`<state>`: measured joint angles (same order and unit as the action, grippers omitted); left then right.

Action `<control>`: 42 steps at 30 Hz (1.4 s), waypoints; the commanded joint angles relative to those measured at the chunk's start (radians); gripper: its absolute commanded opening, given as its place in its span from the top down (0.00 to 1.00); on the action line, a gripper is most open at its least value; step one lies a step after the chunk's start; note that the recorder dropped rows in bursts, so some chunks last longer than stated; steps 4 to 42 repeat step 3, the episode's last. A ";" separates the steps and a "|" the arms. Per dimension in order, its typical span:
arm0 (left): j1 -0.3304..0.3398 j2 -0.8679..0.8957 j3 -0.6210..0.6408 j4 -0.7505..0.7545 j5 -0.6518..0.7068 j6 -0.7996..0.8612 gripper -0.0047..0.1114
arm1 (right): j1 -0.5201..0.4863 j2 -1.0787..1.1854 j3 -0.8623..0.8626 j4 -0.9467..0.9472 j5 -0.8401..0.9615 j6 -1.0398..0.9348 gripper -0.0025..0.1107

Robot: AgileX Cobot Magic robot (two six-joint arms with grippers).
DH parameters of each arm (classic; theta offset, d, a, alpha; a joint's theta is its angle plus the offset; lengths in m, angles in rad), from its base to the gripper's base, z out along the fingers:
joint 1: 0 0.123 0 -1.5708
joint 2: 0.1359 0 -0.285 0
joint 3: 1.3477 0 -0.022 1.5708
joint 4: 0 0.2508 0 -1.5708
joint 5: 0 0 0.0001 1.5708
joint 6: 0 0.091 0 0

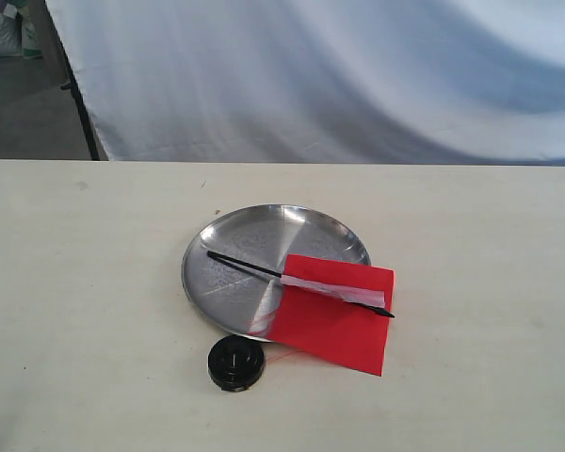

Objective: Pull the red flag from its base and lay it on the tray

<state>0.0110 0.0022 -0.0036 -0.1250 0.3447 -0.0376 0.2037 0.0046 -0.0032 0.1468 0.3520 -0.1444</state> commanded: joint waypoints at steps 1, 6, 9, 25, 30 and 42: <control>0.002 -0.002 0.004 -0.010 -0.001 -0.004 0.96 | 0.002 -0.005 0.003 0.001 -0.002 -0.001 0.98; 0.002 -0.002 0.004 -0.010 -0.001 -0.004 0.96 | 0.002 -0.005 0.003 0.001 -0.002 -0.001 0.98; 0.002 -0.002 0.004 -0.010 -0.001 -0.004 0.96 | 0.002 -0.005 0.003 0.001 -0.002 -0.001 0.98; 0.002 -0.002 0.004 -0.010 -0.001 -0.004 0.96 | 0.002 -0.005 0.003 0.001 -0.002 -0.001 0.98; 0.002 -0.002 0.004 -0.010 -0.001 -0.004 0.96 | 0.002 -0.005 0.003 0.001 -0.002 -0.001 0.98; 0.002 -0.002 0.004 -0.010 -0.001 -0.004 0.96 | 0.002 -0.005 0.003 0.001 -0.002 -0.001 0.98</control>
